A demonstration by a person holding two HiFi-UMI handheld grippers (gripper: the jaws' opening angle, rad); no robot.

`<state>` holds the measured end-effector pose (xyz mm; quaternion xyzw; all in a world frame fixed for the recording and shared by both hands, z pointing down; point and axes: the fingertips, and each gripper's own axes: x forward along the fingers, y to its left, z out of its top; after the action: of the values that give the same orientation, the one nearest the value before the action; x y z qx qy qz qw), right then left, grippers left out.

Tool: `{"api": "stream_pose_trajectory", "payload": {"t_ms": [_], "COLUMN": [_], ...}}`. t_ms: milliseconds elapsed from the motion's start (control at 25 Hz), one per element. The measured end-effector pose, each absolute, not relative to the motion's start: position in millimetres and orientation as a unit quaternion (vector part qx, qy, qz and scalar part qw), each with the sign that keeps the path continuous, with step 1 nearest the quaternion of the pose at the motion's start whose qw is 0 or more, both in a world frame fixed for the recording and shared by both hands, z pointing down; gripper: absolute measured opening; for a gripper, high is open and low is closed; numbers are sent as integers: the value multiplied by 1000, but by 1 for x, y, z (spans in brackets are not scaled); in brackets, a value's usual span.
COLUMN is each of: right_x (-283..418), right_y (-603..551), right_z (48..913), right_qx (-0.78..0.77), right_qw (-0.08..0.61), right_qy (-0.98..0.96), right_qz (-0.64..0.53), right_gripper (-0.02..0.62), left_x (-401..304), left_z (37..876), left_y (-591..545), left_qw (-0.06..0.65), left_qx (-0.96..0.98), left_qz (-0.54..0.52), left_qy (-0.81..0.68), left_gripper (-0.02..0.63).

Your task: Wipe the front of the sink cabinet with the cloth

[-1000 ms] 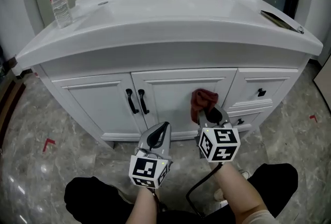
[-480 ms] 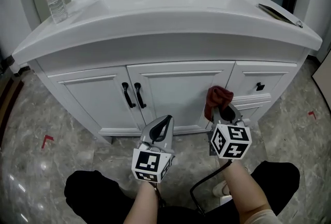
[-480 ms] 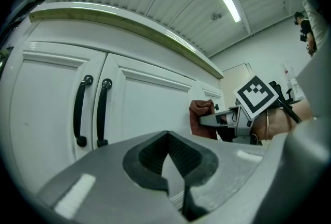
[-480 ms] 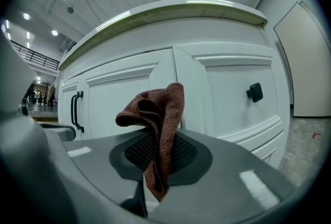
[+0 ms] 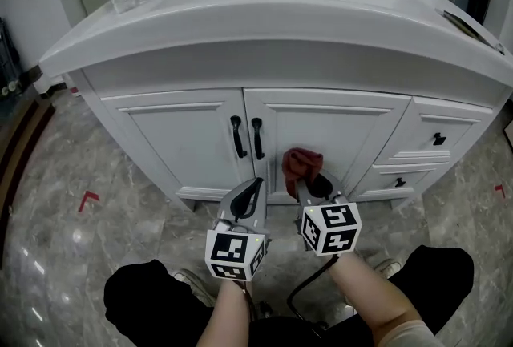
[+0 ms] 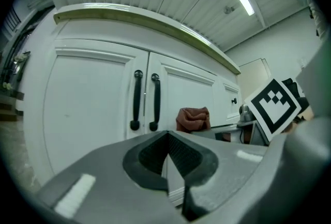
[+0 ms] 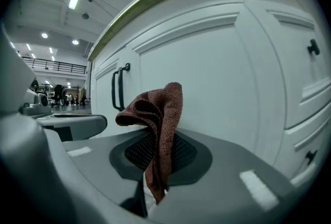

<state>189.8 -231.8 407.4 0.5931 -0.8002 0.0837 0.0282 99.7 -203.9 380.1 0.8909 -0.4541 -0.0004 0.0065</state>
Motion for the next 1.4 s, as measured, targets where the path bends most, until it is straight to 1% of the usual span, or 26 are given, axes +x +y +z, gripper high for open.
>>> {"api": "stream_pose_trajectory", "payload": {"t_ms": [160,320,640,1160,1400], "right_x": [146,121,128,232,294], "right_y": [-243,-250,-252,-237,-223], "right_z": [424,432,432,422,416], "right_qx": [568,555,556,623,664], "right_qw": [31,29,37,35,41], "right_qy": [-817,-824,-825,-777,-742], "right_qz": [100,108,99,90,85], "right_gripper": [81,81,81,81,81], "left_x": [64,44,60,135,180], "left_z": [386,390,393,396,393], "left_y": [-211,-218,-223,-214,-201], "left_qw": [20,35,42,39,20], "left_qx": [874,865,874,902,922], "left_qz": [-8,-22,-22,-10,5], "left_qy": [-485,-501,-483,-429,-386], "left_gripper": [0,1,1,0,1]}}
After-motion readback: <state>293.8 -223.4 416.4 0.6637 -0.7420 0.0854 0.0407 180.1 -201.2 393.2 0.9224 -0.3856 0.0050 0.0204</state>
